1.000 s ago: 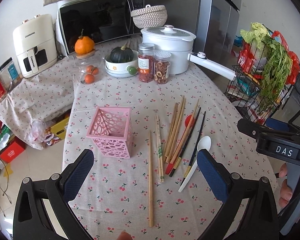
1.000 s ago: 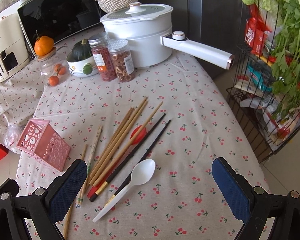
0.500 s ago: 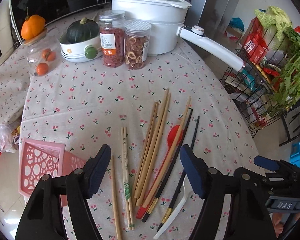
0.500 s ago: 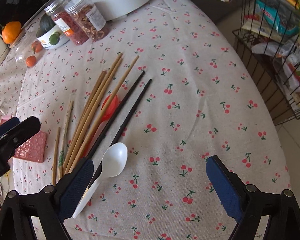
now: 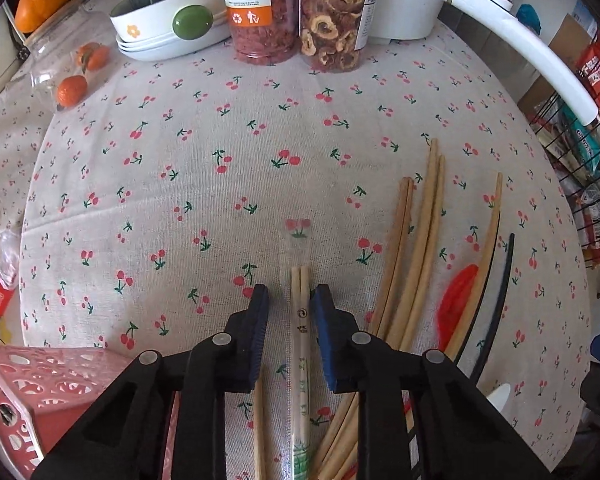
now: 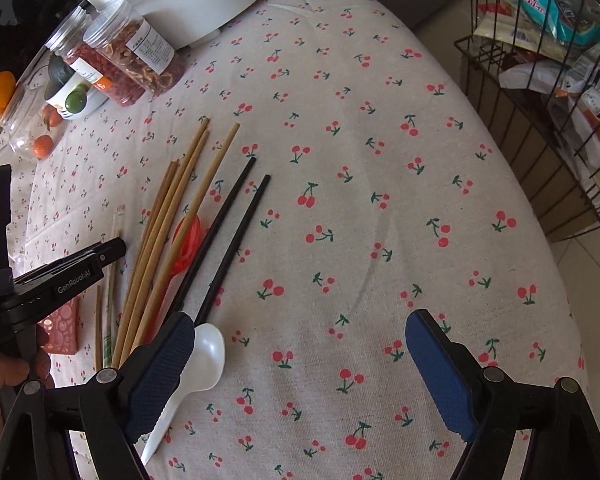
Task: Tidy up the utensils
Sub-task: 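Lower the left tool onto the paper-wrapped wooden chopsticks and close it, then lift the wrapped chopsticks over the pink basket with the left tool while the right tool grasps the white spoon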
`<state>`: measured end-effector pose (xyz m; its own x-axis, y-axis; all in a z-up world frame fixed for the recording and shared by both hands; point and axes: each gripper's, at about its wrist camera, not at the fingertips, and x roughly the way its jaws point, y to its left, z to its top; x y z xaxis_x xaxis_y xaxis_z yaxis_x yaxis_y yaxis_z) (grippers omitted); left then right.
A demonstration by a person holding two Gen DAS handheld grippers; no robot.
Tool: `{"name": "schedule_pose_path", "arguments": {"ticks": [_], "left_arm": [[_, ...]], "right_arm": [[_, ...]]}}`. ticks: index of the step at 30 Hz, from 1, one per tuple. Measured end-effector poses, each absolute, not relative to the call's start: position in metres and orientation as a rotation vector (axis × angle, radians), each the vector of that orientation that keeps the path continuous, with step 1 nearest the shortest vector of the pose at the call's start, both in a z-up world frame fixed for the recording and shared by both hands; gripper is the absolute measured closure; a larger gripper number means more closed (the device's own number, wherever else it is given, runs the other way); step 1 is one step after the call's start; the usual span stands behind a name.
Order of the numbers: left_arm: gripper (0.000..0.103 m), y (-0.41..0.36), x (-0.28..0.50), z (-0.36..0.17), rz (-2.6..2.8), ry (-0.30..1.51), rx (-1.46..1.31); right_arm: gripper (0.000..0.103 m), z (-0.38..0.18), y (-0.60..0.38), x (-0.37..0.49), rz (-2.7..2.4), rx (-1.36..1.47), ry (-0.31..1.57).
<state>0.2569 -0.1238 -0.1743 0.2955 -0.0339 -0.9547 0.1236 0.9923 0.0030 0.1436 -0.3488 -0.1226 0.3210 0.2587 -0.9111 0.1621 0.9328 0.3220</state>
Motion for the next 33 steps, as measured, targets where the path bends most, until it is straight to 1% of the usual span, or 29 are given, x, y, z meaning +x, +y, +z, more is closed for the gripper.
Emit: {"name": "schedule_pose_path", "arguments": {"ticks": [2, 6, 8, 10, 11, 13, 16, 22, 27, 29, 33], "left_arm": [[0.094, -0.126, 0.258, -0.174, -0.112, 1.272, 0.086], [0.094, -0.129, 0.244, -0.157, -0.133, 1.229, 0.096], [0.094, -0.131, 0.234, -0.141, -0.163, 1.196, 0.099], [0.094, -0.128, 0.221, -0.121, -0.193, 1.160, 0.092], [0.094, -0.127, 0.215, -0.110, -0.208, 1.138, 0.085], [0.094, -0.120, 0.200, -0.090, -0.237, 1.093, 0.070], [0.094, -0.110, 0.177, -0.066, -0.265, 1.035, 0.046], [0.094, -0.079, 0.127, -0.035, -0.293, 0.945, -0.006], [0.094, -0.046, 0.098, -0.033, -0.322, 0.871, -0.088], [0.094, -0.036, 0.094, -0.037, -0.309, 0.879, -0.119], [0.094, -0.022, 0.091, -0.036, -0.302, 0.864, -0.136]], "right_arm": [[0.013, -0.124, -0.342, 0.144, 0.098, 0.397, 1.260], [0.013, -0.135, -0.328, 0.147, 0.176, 0.426, 1.297], [0.017, -0.144, -0.324, 0.148, 0.204, 0.463, 1.326], [0.026, -0.150, -0.319, 0.148, 0.229, 0.477, 1.336], [0.029, -0.152, -0.317, 0.148, 0.240, 0.479, 1.338], [0.040, -0.157, -0.312, 0.148, 0.262, 0.482, 1.347], [0.052, -0.163, -0.303, 0.150, 0.269, 0.466, 1.359], [0.065, -0.167, -0.289, 0.151, 0.263, 0.352, 1.335], [0.067, -0.168, -0.284, 0.150, 0.296, 0.324, 1.283], [0.067, -0.168, -0.285, 0.146, 0.302, 0.324, 1.261], [0.068, -0.171, -0.294, 0.143, 0.286, 0.407, 1.237]]}}
